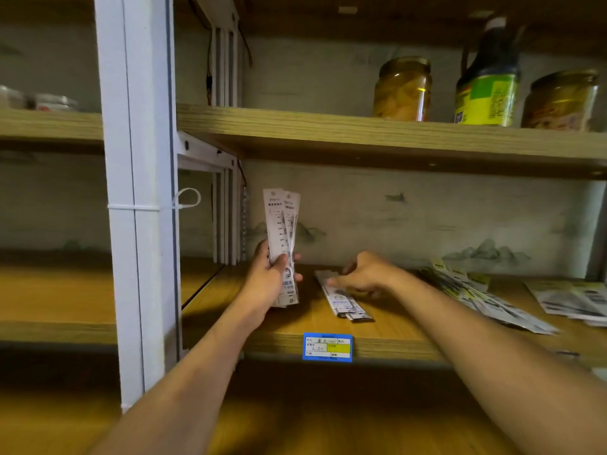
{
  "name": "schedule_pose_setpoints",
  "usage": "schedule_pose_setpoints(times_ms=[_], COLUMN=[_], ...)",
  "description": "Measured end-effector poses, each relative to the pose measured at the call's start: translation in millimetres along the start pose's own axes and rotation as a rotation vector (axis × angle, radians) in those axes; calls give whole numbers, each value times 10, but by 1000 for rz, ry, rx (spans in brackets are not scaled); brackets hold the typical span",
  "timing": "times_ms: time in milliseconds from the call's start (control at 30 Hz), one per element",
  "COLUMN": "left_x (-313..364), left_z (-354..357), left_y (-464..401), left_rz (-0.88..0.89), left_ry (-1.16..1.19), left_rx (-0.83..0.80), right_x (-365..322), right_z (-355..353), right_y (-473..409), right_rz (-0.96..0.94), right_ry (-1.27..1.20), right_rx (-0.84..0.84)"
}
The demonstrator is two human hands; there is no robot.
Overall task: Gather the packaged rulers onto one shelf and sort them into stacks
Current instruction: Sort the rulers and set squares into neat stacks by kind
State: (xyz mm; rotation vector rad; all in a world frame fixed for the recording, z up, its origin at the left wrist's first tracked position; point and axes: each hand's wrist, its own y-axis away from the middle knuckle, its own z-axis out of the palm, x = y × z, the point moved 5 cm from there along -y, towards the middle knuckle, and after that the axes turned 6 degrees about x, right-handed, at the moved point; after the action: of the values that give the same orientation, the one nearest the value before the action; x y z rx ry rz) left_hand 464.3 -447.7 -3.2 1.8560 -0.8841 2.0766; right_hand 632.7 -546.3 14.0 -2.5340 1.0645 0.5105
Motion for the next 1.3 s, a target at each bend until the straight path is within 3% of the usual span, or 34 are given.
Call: schedule_pose_setpoints(times_ms=[67, 300, 733, 867, 933, 1033, 1167, 1300], left_x=[-2, -9, -17, 4, 11, 15, 13, 14], left_z=[10, 38, 16, -14, -44, -47, -28, -3], left_y=[0, 6, 2, -7, -5, 9, 7, 25], left_rz=[0, -15, -48, -31, -16, -7, -28, -13], left_ry=[-16, -56, 34, 83, 100, 102, 70, 31], left_rx=[2, -24, -28, 22, 54, 49, 31, -14], right_x=[74, 196, 267, 235, 160, -54, -332, -450], right_z=[109, 32, -196, -307, -295, -196, 18, 182], right_y=[18, 39, 92, 61, 89, 169, 233, 223], right_rz=[32, 70, -21, -67, -84, -138, -191, -193], right_ry=[32, -24, -192, -511, -758, -910, -875, -772], right_rx=[-90, -133, -23, 120, 111, 44, -2, 65])
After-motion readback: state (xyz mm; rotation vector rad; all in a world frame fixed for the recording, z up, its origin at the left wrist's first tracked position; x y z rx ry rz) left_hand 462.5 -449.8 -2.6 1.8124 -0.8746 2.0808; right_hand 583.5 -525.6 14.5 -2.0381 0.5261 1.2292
